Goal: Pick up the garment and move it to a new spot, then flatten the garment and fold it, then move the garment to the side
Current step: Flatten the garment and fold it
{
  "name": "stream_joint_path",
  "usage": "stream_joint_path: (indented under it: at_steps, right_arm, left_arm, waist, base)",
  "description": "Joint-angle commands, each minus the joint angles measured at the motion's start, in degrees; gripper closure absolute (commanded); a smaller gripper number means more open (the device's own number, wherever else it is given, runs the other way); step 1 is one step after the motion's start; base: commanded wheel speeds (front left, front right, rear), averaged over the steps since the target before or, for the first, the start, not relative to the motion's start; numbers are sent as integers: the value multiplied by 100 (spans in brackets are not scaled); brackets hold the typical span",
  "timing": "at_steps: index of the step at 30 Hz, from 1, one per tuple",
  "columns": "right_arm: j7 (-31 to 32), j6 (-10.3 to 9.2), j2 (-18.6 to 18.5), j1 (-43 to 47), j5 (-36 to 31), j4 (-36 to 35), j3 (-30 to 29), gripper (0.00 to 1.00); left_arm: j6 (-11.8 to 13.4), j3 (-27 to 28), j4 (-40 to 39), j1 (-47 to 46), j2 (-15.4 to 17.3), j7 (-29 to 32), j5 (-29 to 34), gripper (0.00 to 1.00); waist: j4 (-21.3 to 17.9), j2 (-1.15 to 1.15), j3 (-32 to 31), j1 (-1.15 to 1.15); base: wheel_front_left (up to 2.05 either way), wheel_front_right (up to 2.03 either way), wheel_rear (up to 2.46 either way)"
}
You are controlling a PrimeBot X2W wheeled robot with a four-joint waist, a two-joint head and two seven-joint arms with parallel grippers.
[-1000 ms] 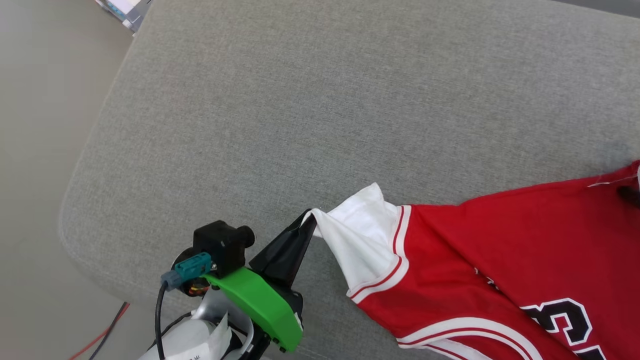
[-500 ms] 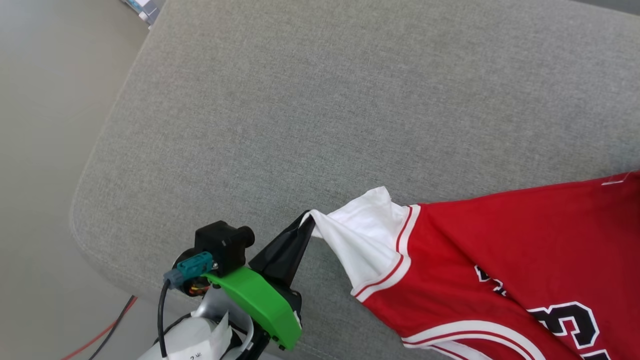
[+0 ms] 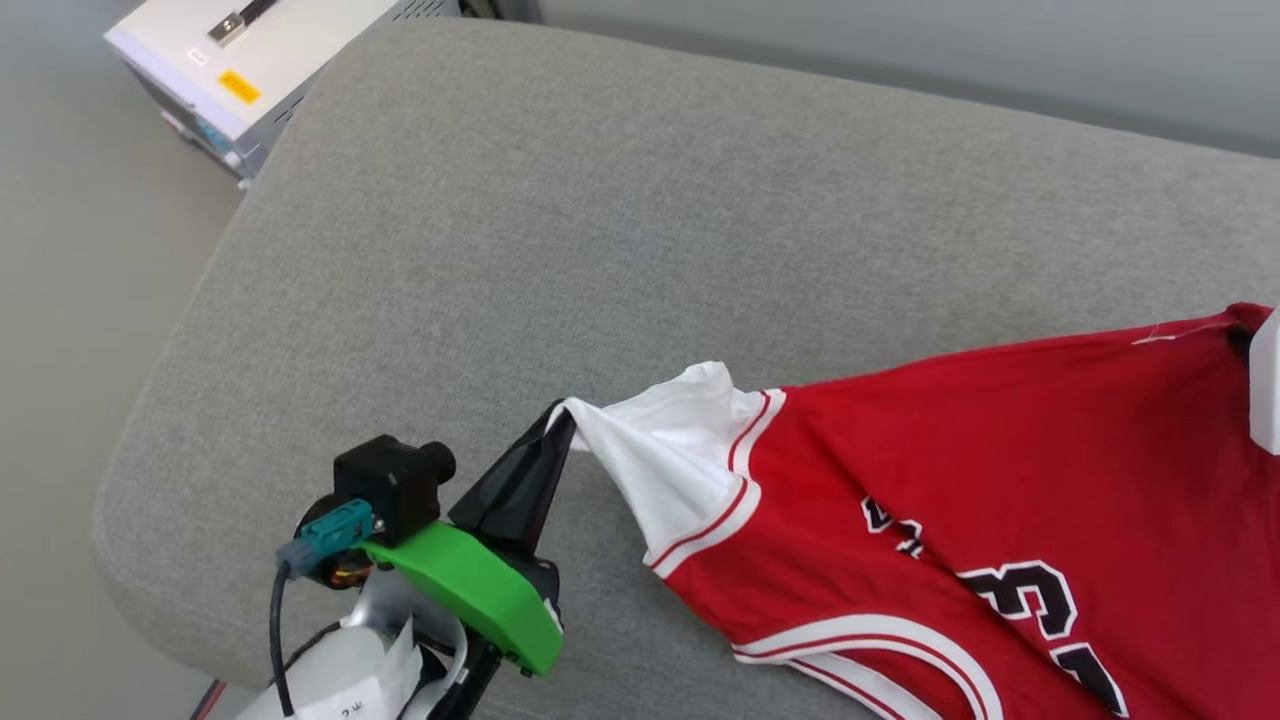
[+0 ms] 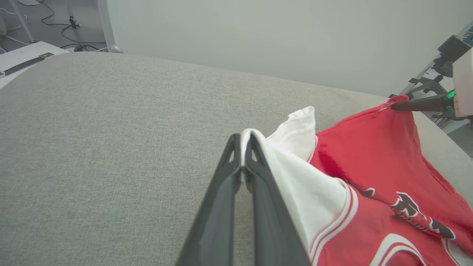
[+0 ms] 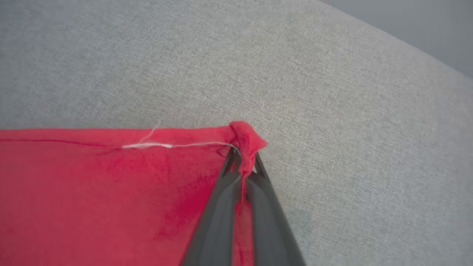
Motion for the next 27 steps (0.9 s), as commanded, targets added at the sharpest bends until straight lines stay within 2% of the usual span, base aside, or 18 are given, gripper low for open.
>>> stream_joint_path:
  at_steps: [1, 6, 10, 17, 20, 27]
  right_arm:
    - [-84, -4, -64, -43, 64, -79, 4, 100]
    - [-409, -4, -323, 12, 371, -436, 52, 100]
    - [-614, -4, -358, 68, 480, -787, 1, 100]
    - [-743, -4, -336, 64, 504, -1547, 48, 100]
    - [-777, -4, -293, -47, 475, -1822, 44, 100]
    - [-875, -4, -76, -291, 425, -2443, -25, 100]
  left_arm:
    - [60, 71, -45, 51, 75, -76, 52, 100]
    - [181, 294, -273, 30, 225, -214, 100, 100]
    - [275, 491, -456, -32, 264, -323, 87, 100]
    - [403, 879, -665, -413, 248, -537, 115, 100]
    - [356, 1211, -790, -528, 7, -672, -337, 100]
    - [392, 1794, -933, -968, 257, -801, -294, 100]
  waist:
    - [-507, 59, -520, 0]
    - [-885, 59, -859, 0]
    - [-1118, 59, -1029, 0]
    - [-1575, 59, -1248, 0]
    - [-1734, 59, -1312, 0]
    - [-2097, 59, -1297, 0]
  base:
    - [0, 0, 0]
    - [0, 0, 0]
    - [0, 0, 0]
    - [0, 0, 0]
    - [0, 0, 0]
    - [0, 0, 0]
